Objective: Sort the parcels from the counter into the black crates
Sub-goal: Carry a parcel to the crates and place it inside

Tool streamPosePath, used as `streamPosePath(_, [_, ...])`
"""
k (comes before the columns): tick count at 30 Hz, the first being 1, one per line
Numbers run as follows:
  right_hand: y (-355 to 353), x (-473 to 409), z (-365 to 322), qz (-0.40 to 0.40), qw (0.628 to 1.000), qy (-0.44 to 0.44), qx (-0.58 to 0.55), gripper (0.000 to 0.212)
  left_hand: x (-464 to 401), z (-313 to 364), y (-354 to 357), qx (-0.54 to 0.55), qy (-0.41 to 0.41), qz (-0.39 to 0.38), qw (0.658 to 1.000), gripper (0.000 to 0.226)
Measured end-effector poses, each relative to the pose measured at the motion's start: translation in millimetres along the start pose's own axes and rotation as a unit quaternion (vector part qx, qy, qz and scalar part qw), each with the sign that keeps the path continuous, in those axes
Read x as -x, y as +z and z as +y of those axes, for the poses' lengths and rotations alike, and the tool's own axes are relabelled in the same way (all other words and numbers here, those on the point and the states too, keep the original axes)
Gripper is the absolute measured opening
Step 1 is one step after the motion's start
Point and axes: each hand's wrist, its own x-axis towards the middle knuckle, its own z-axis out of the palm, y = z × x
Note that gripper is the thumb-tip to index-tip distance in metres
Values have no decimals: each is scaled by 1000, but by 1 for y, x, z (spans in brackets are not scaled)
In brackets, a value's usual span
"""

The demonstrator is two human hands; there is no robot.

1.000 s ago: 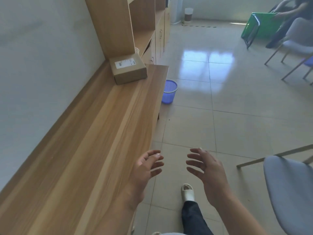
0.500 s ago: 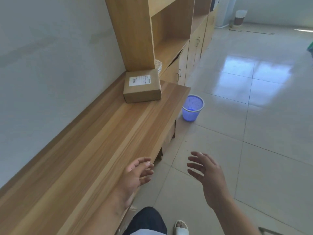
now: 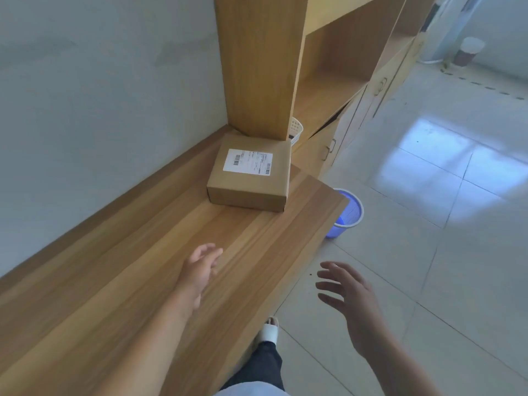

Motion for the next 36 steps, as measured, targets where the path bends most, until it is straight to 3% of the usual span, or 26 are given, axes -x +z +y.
streamPosePath(6, [33, -98, -58, -13, 997, 10, 73, 14, -122, 76, 12, -14, -3, 83, 996, 71])
streamPosePath(11, [56, -152, -74, -36, 994, 58, 82, 14, -177, 116, 22, -42, 5, 88, 995, 86])
streamPosePath(13, [67, -178, -74, -54, 990, 92, 93, 29, -192, 128, 24, -52, -10, 89, 995, 88])
streamPosePath(16, [80, -222, -80, -77, 979, 113, 148, 57, -198, 136, 27, -46, -48, 95, 993, 86])
streamPosePath(18, [88, -253, -87, -100, 975, 131, 150, 65, -195, 139, 31, -68, -66, 95, 991, 84])
streamPosePath(23, [105, -292, -94, -198, 949, 194, 149, 51, -183, 143, 46, -105, -90, 95, 986, 73])
streamPosePath(28, [103, -298, -92, -226, 945, 189, 144, 50, -147, 139, 64, -88, -76, 141, 983, 50])
streamPosePath(33, [98, -293, -87, -256, 941, 138, 171, 47, -75, 110, 88, -40, -21, 252, 967, 38])
streamPosePath(36, [103, -293, -84, -306, 922, 98, 217, 47, -24, 97, 110, 25, -6, 322, 946, 24])
